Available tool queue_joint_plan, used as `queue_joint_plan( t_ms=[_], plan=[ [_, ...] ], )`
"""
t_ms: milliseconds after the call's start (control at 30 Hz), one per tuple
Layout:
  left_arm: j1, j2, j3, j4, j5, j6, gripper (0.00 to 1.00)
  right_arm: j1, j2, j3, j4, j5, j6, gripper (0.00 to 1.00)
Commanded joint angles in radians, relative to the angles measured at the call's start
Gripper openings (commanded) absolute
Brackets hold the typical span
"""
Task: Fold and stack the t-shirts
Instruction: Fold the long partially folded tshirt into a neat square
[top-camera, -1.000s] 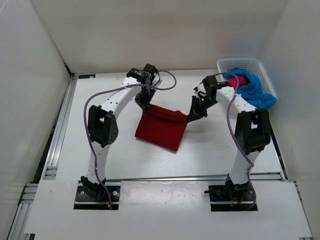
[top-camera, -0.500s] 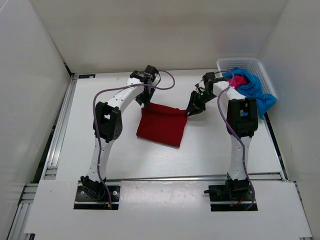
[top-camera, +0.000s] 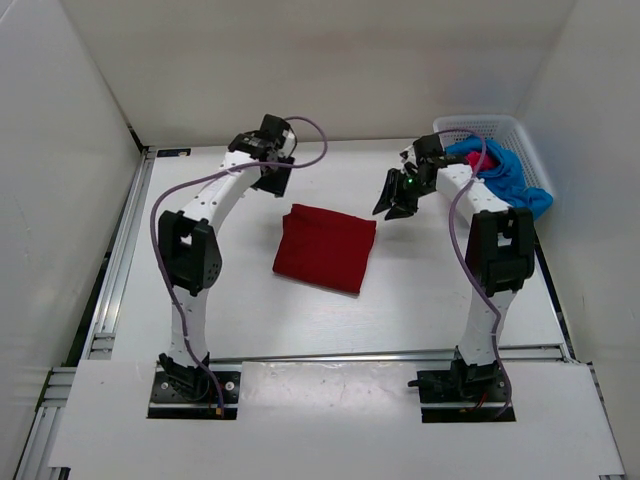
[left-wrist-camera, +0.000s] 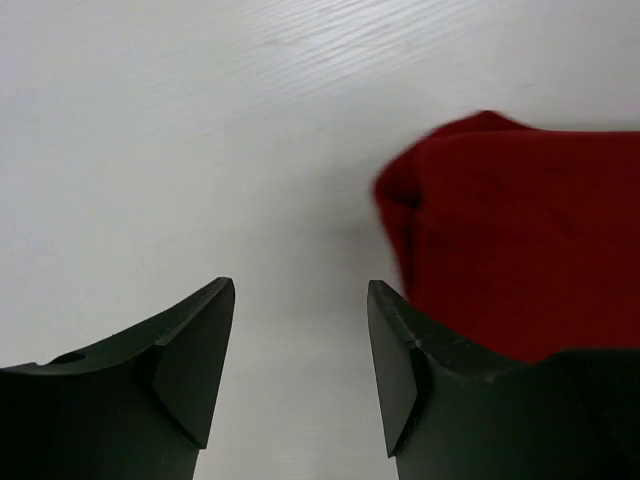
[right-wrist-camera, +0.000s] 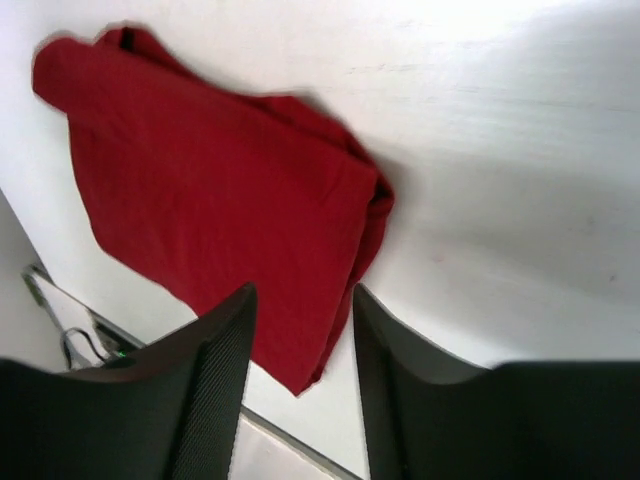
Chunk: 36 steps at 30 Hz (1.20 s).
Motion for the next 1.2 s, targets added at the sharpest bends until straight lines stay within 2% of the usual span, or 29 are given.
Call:
queue_joint_plan(
  t_ms=[0,67,100,133,233,367,600,833,900,933,1067,1167],
  plan=[
    [-0.074,-0.025,-0.022,0.062,0.112,-0.001,0.67,0.020,-0.030,-0.062,0.049,0.009,-0.002,0.50],
    [-0.074,0.039,0.077,0.018,0.112,-0.001,0.67,0.020,-0.030,-0.074,0.058,0.026,-0.002,0.48],
    [-0.074,0.051,0.105,0.001,0.133,-0.001,0.67,0.020,-0.030,-0.093,0.059,0.036,-0.002,0.44],
    [-0.074,0.052,0.121,-0.013,0.162,-0.001,0.67,0.029,-0.030,-0.109,0.077,0.036,0.008,0.30],
    [-0.094,0.007,0.060,0.011,0.297,-0.001,0.65,0.054,-0.056,-0.174,0.140,0.012,0.017,0.15],
    [-0.106,0.021,-0.014,0.062,0.284,-0.001,0.65,0.065,-0.010,-0.186,0.184,-0.011,0.080,0.12],
    [-0.097,0.196,0.093,0.053,0.140,-0.001,0.64,0.065,0.135,-0.064,0.197,-0.001,0.117,0.08],
    [-0.033,0.236,0.155,0.062,0.060,-0.001,0.67,0.055,0.166,0.025,0.160,0.030,0.117,0.08],
    [-0.033,0.236,0.155,0.062,0.035,-0.001,0.71,0.055,0.175,0.051,0.137,0.042,0.107,0.08],
    [-0.022,0.236,0.155,0.062,0.035,-0.001,0.77,0.055,0.175,0.065,0.128,0.052,0.107,0.08],
    [-0.013,0.184,0.155,0.062,-0.029,-0.001,0.89,0.046,0.185,0.126,0.089,0.052,0.086,0.10],
    [0.024,0.094,0.100,0.062,0.018,-0.001,1.00,0.046,0.136,0.117,0.069,0.052,0.066,0.12]
  ],
)
